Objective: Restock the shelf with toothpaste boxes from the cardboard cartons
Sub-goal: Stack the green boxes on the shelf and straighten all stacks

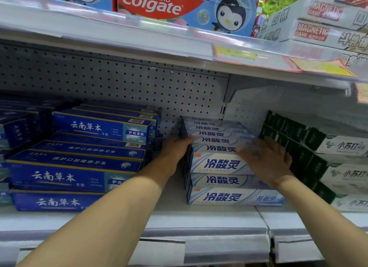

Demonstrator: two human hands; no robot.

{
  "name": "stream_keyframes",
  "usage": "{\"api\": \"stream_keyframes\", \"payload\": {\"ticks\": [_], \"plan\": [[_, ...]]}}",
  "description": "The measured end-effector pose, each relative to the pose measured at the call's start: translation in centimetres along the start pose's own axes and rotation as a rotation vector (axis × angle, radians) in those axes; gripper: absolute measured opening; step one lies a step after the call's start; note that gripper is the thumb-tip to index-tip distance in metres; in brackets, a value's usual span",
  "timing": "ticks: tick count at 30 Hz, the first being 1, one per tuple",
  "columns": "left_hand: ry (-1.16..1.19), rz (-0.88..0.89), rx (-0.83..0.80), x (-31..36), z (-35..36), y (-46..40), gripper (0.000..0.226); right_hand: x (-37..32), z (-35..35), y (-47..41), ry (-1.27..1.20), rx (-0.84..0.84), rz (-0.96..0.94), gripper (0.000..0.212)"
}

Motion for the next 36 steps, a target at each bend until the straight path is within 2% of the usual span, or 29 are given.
{"api": "stream_keyframes", "payload": {"ticks": [7, 13, 18, 21, 25, 30, 33, 36], "plan": [[-0.047, 0.006, -0.007, 0.3, -0.1, -0.2, 0.043, -0.1, 0.4, 0.2, 0.065, -0.017, -0.040, 0.097], [-0.147, 0.020, 0.140, 1.0, -1.3, -1.7, 0.051, -1.3, -0.4, -0.1, -0.016, 0.044, -0.095, 0.092], [-0.115, 0.067, 0.150, 1.5, -0.8, -2.9, 0.048, -3.2, 0.3, -1.3, 0.005, 0.000, -0.192, 0.086], [-0.074, 0.056, 0.137, 1.4, 0.0, -3.6, 0.049, -4.3, 0.9, -1.6, 0.025, -0.032, -0.258, 0.094], [-0.024, -0.011, 0.116, 1.5, 0.2, -4.4, 0.062, -4.5, 1.3, -1.8, 0.038, -0.080, -0.288, 0.106], [-0.041, -0.067, 0.123, 1.7, 0.0, -4.9, 0.077, -4.4, 1.4, -2.0, 0.013, -0.071, -0.283, 0.099], [-0.049, -0.073, 0.108, 1.8, -0.1, -5.0, 0.073, -4.5, 1.2, -1.6, -0.005, -0.059, -0.285, 0.096], [0.018, -0.082, 0.117, 1.3, -0.4, -3.9, 0.056, -4.6, 0.8, -0.7, -0.060, -0.043, -0.316, 0.098]]}}
Point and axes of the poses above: each hand's wrist, its own y-axis away from the middle knuckle, its own z-axis out of the palm, x = y × z, the point moved 6 cm from there along -y, towards the middle knuckle, and after that the axes turned 7 degrees about -z, right-handed, at the moved point
